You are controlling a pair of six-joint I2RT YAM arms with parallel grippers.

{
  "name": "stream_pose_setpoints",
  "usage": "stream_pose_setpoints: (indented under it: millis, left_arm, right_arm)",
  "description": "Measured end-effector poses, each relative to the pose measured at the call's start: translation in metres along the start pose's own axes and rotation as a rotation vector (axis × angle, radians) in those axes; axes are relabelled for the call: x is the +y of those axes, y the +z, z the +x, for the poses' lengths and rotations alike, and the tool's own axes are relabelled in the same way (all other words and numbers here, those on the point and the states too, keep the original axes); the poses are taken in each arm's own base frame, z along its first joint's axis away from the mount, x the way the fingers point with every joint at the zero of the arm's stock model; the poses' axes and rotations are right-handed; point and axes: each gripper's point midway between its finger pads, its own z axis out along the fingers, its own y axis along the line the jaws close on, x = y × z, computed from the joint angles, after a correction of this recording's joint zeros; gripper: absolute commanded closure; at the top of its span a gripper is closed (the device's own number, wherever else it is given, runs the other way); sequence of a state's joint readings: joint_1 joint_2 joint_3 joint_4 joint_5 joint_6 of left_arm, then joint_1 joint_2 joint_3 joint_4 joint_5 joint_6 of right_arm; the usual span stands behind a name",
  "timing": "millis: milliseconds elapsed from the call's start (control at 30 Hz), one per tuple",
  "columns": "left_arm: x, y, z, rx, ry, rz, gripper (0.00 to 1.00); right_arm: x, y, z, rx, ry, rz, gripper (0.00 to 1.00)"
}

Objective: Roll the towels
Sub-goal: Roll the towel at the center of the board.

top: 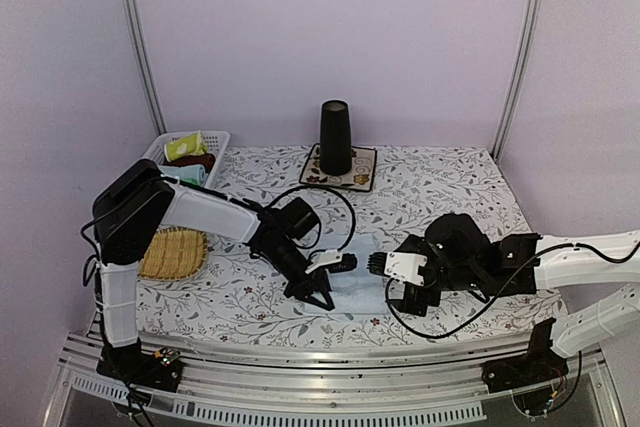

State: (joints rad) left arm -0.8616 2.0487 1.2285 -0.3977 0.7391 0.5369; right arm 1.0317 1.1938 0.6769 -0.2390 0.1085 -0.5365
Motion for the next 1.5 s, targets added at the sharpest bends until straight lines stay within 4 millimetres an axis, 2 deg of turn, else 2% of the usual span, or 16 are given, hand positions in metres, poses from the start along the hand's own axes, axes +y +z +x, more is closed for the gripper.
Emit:
stream_pose_setpoints:
  millis: [300, 500, 667, 733, 800, 1033, 1167, 1267, 1300, 1333, 1400, 1500]
  left_arm:
    - [0.009, -0.008, -0.001, -0.033, -0.119, 0.08, 1.0]
    - [0.02, -0.013, -0.002, -0.053, -0.207, 0.126, 1.0]
    - [0.032, -0.012, -0.004, -0.072, -0.292, 0.185, 1.0]
    - [0.032, -0.012, -0.003, -0.08, -0.311, 0.206, 1.0]
    - [0.031, -0.012, -0.003, -0.084, -0.319, 0.218, 1.0]
    - [0.03, -0.012, -0.003, -0.09, -0.32, 0.229, 1.0]
    - [0.03, -0.012, -0.002, -0.088, -0.315, 0.23, 1.0]
    - [0.03, -0.013, -0.001, -0.088, -0.31, 0.227, 0.94]
    - [0.03, -0.013, -0.001, -0.086, -0.307, 0.223, 0.9]
    - [0.03, -0.015, 0.0, -0.083, -0.304, 0.216, 0.71]
    - [0.029, -0.018, 0.001, -0.077, -0.293, 0.196, 0.51]
    - [0.029, -0.026, 0.003, -0.055, -0.274, 0.142, 0.32]
  right_arm:
    - [0.034, 0.03, -0.001, 0.024, -0.214, 0.003, 0.1]
    - [0.043, 0.056, 0.002, 0.042, -0.284, 0.001, 0.16]
    - [0.041, 0.079, 0.002, 0.066, -0.32, 0.041, 0.22]
    - [0.038, 0.088, 0.004, 0.081, -0.333, 0.072, 0.32]
    - [0.036, 0.093, 0.006, 0.093, -0.34, 0.09, 0.35]
    - [0.027, 0.108, 0.005, 0.122, -0.338, 0.158, 0.61]
    - [0.024, 0.111, 0.006, 0.126, -0.321, 0.169, 0.84]
    - [0.021, 0.113, 0.006, 0.128, -0.3, 0.162, 0.93]
    - [0.021, 0.114, 0.005, 0.13, -0.29, 0.153, 0.95]
    - [0.02, 0.115, 0.004, 0.129, -0.282, 0.141, 0.96]
    - [0.02, 0.116, 0.001, 0.124, -0.263, 0.114, 0.96]
    - [0.02, 0.117, -0.001, 0.12, -0.232, 0.069, 0.97]
